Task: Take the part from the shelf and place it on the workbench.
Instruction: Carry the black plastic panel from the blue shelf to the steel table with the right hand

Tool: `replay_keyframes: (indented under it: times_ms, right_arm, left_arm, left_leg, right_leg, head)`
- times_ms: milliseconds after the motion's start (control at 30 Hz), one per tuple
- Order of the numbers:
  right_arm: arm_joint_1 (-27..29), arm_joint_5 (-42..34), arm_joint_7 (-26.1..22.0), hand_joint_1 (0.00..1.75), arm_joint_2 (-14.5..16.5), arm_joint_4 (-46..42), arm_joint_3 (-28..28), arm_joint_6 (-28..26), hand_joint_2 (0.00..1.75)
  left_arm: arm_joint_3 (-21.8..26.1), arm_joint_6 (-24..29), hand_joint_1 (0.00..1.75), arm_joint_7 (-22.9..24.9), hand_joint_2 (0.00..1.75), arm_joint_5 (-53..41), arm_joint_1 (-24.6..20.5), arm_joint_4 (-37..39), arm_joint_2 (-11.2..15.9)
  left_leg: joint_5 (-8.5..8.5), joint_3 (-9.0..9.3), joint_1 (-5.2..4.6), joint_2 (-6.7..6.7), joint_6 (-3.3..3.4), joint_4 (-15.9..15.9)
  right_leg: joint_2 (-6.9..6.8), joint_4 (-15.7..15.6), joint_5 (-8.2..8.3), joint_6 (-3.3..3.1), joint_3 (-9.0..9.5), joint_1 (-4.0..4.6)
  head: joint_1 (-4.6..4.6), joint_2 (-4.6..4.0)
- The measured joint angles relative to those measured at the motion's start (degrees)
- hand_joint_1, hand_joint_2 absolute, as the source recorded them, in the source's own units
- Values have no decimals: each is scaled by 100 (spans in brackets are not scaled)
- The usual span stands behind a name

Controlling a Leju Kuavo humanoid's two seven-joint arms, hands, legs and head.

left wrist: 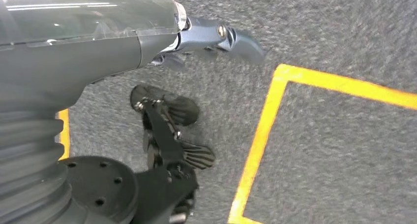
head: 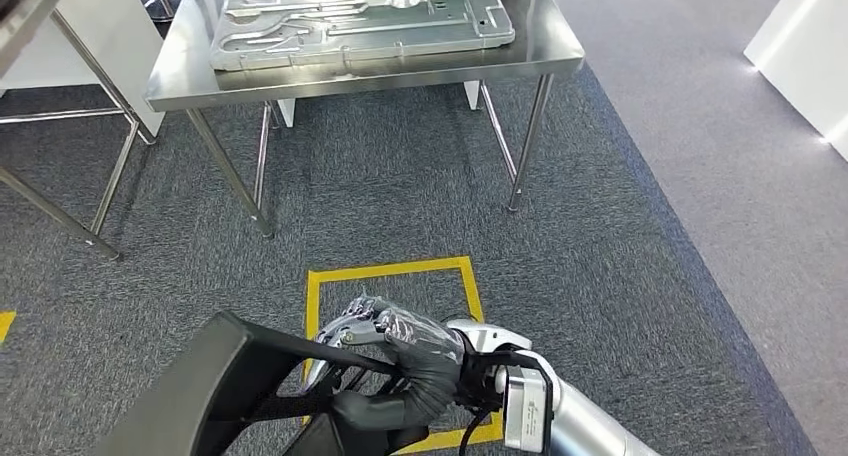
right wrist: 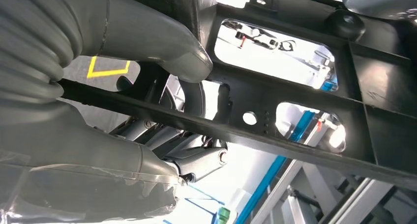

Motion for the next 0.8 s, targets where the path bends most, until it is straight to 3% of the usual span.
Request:
replay_keyframes:
  times_ms: [67, 100, 133, 200, 233, 300, 400, 467, 567, 600, 633, 733, 800]
  right_arm:
    - [1, 49, -2, 154, 1, 19, 1, -13, 175]
    - [2, 71, -1, 154, 1, 31, 1, -21, 175]
    - [2, 88, -1, 154, 1, 40, 2, -31, 175]
    - [1, 105, -2, 154, 1, 47, 3, -51, 175]
    - [-2, 101, -3, 154, 1, 50, 4, -58, 175]
    - [-20, 51, -10, 154, 3, 65, 5, -69, 175]
    - [-90, -49, -22, 154, 20, 115, 4, -74, 175]
    - [-141, -81, -28, 154, 30, 156, -2, -74, 175]
    - [-146, -96, -30, 154, 31, 233, -7, -73, 175]
    - [-141, -96, -29, 154, 31, 260, -7, -72, 175]
    - [-139, -96, -29, 154, 31, 281, -7, -72, 175]
    - [-147, -104, -32, 154, 31, 321, -8, -70, 175]
    - [-163, -116, -36, 154, 32, 341, -13, -70, 175]
  left_arm:
    - [-1, 1, 0, 0, 175, 8, 2, 0, 0]
    - [-1, 1, 0, 0, 175, 10, 12, 0, 0]
    - [-1, 1, 0, 0, 175, 12, 20, 0, -1]
    - [-1, 0, 0, -3, 175, 16, 25, 0, 0]
    - [-1, 0, 0, -6, 175, 18, 22, 0, -1]
    - [-1, -7, 0, -18, 175, 18, 23, 0, -2]
    - [-1, -17, 0, -33, 175, 10, 51, 0, -6]
    - [-3, -21, 0, -34, 175, 5, 37, 0, -10]
    - [-7, -29, 0, -35, 175, -4, 8, 0, -12]
    - [-7, -31, 0, -35, 175, -10, 9, 0, -12]
    - [-8, -32, 0, -35, 175, -17, 12, 0, -12]
    - [-17, -43, 0, -42, 175, -28, 11, 0, -12]
    - [-29, -51, 0, -51, 175, -30, 1, 0, -11]
  left_leg:
    - [-302, -406, 26, 16, -37, 470]
    - [-326, -515, 36, 28, -47, 496]
    - [-196, -530, 43, 47, -53, 333]
    - [348, -326, 46, 115, -48, -397]
    - [501, -233, 28, 148, -27, -718]
    - [565, -158, -12, 179, 57, -986]
    - [646, -107, 1, 158, 188, -1043]
    - [672, -43, 33, 143, 252, -1091]
    - [633, -16, 29, 105, 293, -1094]
    - [614, -1, 28, 86, 293, -1092]
    - [592, 23, 28, 67, 286, -1090]
    - [494, 133, 19, 17, 234, -1075]
    - [431, 158, 4, -4, 173, -1065]
  right_leg:
    - [-48, 1, -78, -7, 66, 2]
    - [-75, 3, -118, -5, 103, 3]
    - [-101, 8, -158, 2, 148, 3]
    - [-158, 18, -239, 38, 249, 2]
    - [-182, 21, -271, 64, 289, 5]
    - [-216, 19, -322, 132, 324, 16]
    - [-203, 47, -400, 237, 359, 27]
    - [-90, 383, -595, 289, 220, 19]
    - [9, 1459, -1018, 320, -399, -1]
    - [12, 1641, -1011, 323, -543, -5]
    - [12, 1592, -879, 320, -572, -9]
    - [21, 546, -217, 272, -163, -7]
    - [35, 124, -101, 226, 18, 8]
  head:
    - [-1, 0]
    - [-1, 0]
    - [-1, 0]
    - [1, 0]
    - [3, 0]
    - [4, 0]
    - [8, 0]
    - [18, 0]
    - [29, 0]
    - [29, 0]
    - [30, 0]
    - [31, 0]
    - [31, 0]
